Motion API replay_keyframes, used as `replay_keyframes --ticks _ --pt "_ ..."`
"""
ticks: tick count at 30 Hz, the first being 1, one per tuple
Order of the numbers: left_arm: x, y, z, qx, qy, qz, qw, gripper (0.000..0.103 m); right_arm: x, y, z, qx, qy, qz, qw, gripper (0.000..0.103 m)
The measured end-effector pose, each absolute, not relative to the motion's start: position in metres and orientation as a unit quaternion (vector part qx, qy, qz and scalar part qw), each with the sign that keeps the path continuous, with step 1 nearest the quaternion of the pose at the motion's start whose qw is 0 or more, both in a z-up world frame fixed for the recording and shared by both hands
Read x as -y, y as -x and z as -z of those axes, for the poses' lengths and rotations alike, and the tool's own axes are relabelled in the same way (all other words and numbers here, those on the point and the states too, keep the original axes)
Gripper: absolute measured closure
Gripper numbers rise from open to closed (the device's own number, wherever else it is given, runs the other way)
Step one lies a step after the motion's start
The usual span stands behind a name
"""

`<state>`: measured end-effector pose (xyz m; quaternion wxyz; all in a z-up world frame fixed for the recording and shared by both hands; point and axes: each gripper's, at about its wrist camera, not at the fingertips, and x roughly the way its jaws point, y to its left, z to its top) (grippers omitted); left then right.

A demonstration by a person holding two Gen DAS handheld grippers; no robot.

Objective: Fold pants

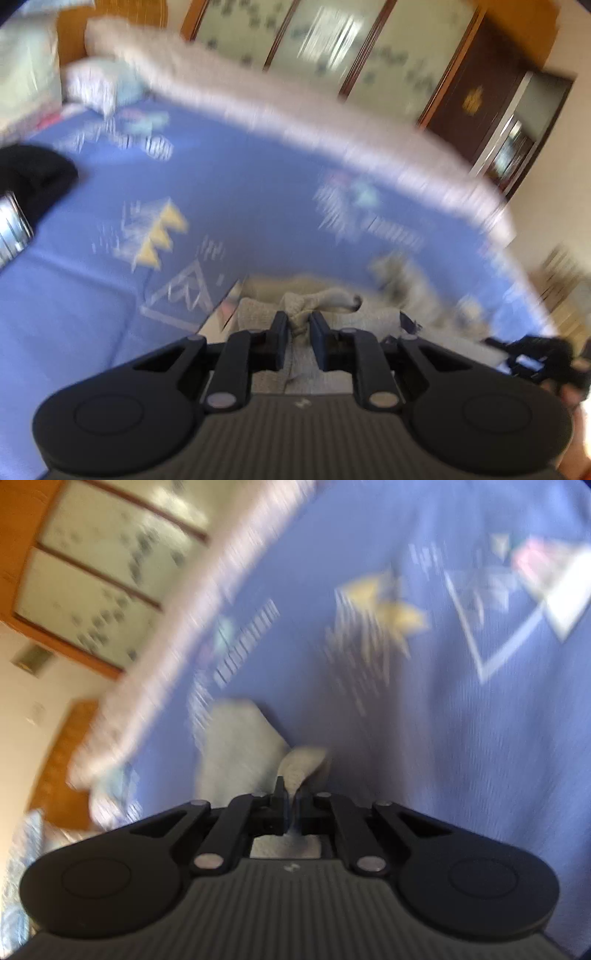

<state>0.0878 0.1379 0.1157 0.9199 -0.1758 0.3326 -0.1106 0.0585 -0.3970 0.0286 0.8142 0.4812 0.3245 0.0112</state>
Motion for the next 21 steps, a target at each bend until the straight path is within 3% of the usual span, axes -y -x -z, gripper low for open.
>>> replay_keyframes --ticks 6,12,15,21 --pt "-0.139 -0.011 -0.205 -0.221 0.187 0.195 0.937 0.089 0.422 0.010 -0.111 -0.183 -0.501 -0.028 0.845 0.097" --pt "-0.109 0.053 -0.241 -0.142 0.175 0.288 0.931 0.089 0.459 0.100 -0.206 -0.001 -0.464 -0.008 0.886 0.097" --pt "-0.108 0.060 -0.237 -0.143 0.192 0.296 0.925 0.089 0.470 0.129 -0.232 0.039 -0.444 0.003 0.895 0.097" --pt "-0.135 0.052 -0.228 -0.155 0.246 0.256 0.922 0.089 0.454 0.126 -0.243 0.019 -0.402 -0.014 0.915 0.097"
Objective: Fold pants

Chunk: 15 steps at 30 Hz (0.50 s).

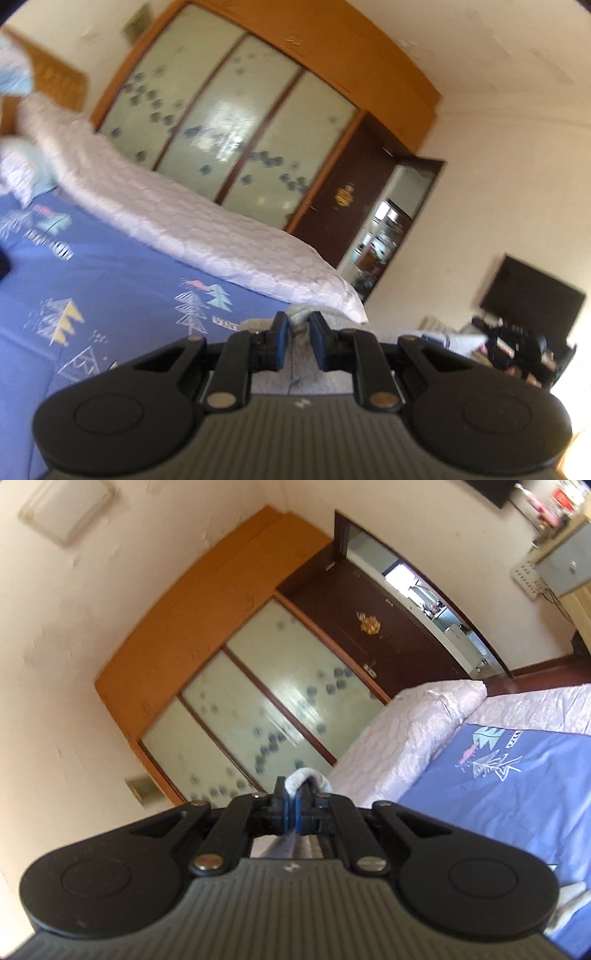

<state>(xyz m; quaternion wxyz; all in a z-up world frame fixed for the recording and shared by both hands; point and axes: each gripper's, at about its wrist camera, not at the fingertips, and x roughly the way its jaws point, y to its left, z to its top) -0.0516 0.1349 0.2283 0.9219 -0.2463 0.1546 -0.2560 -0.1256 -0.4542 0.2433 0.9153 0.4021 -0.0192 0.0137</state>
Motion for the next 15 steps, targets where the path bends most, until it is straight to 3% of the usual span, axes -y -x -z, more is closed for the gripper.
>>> replay_keyframes --ticks 10,12,14,15 --pt "-0.214 0.019 -0.272 -0.085 0.256 0.115 0.956 0.089 0.376 -0.001 -0.284 -0.037 -0.357 -0.157 0.920 0.097" --pt "-0.217 -0.006 -0.273 -0.082 0.240 0.054 0.966 0.085 0.350 -0.041 -0.290 -0.059 -0.332 -0.195 0.921 0.091" --pt "-0.215 -0.036 -0.257 -0.105 0.216 -0.011 0.971 0.070 0.324 -0.090 -0.282 -0.099 -0.278 -0.184 0.938 0.071" --pt "-0.213 -0.052 -0.245 -0.133 0.202 -0.036 0.970 0.066 0.316 -0.105 -0.272 -0.119 -0.263 -0.158 0.944 0.070"
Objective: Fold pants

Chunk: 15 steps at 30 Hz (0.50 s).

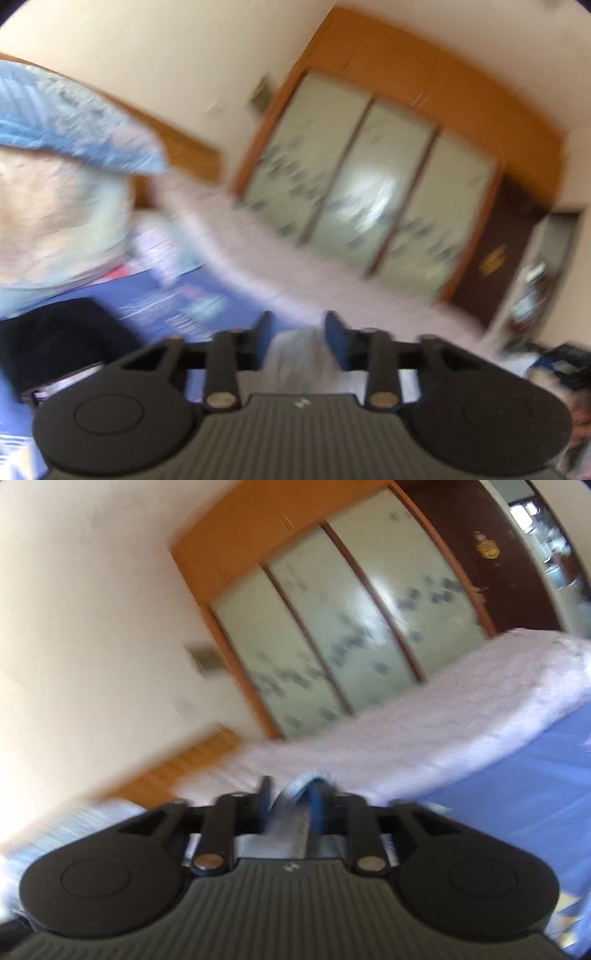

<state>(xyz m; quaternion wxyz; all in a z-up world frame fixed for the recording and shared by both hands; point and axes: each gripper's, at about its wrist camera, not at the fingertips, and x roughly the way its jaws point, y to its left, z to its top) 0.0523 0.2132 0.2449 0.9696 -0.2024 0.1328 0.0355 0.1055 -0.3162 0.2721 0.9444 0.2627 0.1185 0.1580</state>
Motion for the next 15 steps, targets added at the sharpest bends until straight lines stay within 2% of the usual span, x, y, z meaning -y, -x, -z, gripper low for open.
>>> replay_keyframes --ticks 3,6,10,12,14,15 --pt "-0.216 -0.071 -0.193 -0.225 0.220 -0.060 0.947 0.068 0.315 -0.128 -0.218 -0.190 -0.252 -0.121 0.941 0.070" --pt "-0.222 -0.057 -0.142 -0.279 0.242 -0.063 0.927 0.067 0.329 -0.104 -0.159 -0.243 -0.236 -0.109 0.934 0.069" --pt "-0.230 -0.028 -0.099 -0.342 0.243 -0.078 0.904 0.065 0.327 -0.059 -0.108 -0.307 -0.158 -0.103 0.933 0.067" --pt "-0.229 -0.014 -0.089 -0.357 0.229 -0.084 0.902 0.060 0.319 -0.045 -0.091 -0.325 -0.104 -0.106 0.934 0.054" --pt "-0.226 -0.003 -0.080 -0.369 0.217 -0.103 0.898 0.044 0.306 -0.037 -0.083 -0.335 -0.044 -0.100 0.936 0.037" --pt "-0.229 0.002 -0.077 -0.375 0.217 -0.107 0.895 0.043 0.303 -0.040 -0.074 -0.340 -0.017 -0.095 0.936 0.036"
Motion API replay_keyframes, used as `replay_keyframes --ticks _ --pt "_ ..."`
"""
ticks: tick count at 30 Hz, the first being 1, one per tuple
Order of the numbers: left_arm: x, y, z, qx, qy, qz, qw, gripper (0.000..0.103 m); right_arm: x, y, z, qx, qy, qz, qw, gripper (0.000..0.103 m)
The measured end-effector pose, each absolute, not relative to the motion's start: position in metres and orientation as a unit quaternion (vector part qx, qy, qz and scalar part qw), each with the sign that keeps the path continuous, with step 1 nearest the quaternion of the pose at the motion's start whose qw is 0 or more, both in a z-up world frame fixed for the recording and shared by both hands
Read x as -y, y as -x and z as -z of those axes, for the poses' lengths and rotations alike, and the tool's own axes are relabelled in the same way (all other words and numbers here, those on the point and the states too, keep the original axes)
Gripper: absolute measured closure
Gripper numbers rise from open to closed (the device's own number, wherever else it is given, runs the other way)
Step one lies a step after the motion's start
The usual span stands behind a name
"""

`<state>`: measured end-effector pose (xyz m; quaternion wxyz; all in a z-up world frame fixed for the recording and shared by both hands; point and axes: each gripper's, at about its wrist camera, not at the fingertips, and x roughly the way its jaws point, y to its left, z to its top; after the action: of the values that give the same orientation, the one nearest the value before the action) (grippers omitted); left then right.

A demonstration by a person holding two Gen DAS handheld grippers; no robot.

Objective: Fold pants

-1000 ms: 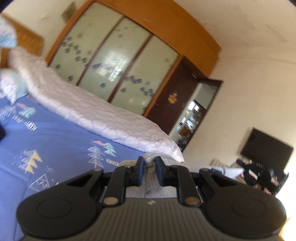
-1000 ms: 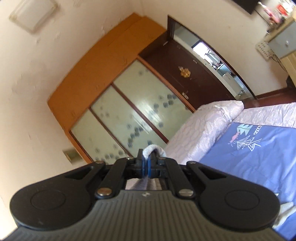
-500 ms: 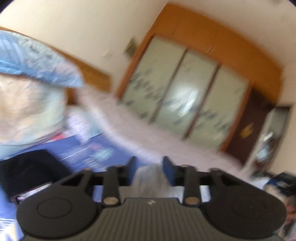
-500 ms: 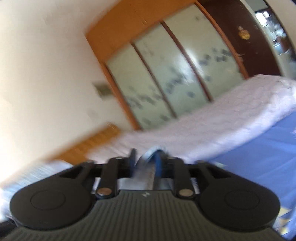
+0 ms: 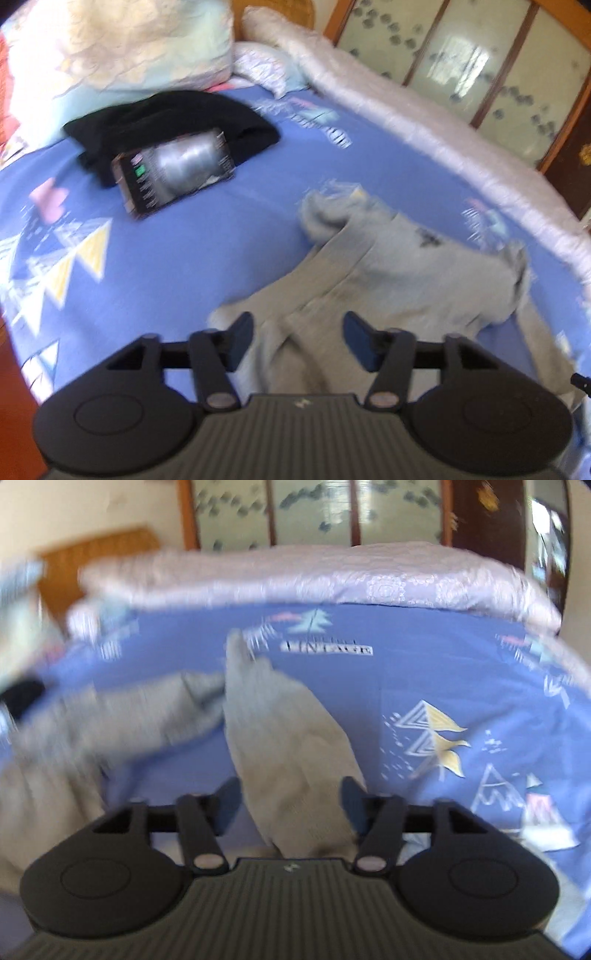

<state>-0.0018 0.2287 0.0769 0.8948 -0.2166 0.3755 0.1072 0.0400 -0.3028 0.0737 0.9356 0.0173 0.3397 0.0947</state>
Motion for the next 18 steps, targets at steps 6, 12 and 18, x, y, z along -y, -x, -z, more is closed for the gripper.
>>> replay_keyframes --ticks 6,12,18 --pt "-0.225 0.010 -0.053 -0.418 0.233 -0.088 0.874 0.047 0.310 -0.070 -0.048 -0.395 0.007 -0.089 0.914 0.091" --pt "-0.220 0.010 -0.056 -0.418 0.234 -0.094 0.873 0.045 0.407 -0.168 -0.171 -0.257 -0.107 0.069 0.958 0.080" --pt "-0.225 0.015 -0.056 -0.406 0.247 -0.096 0.875 0.044 0.469 -0.189 -0.207 -0.206 -0.246 0.129 0.938 0.030"
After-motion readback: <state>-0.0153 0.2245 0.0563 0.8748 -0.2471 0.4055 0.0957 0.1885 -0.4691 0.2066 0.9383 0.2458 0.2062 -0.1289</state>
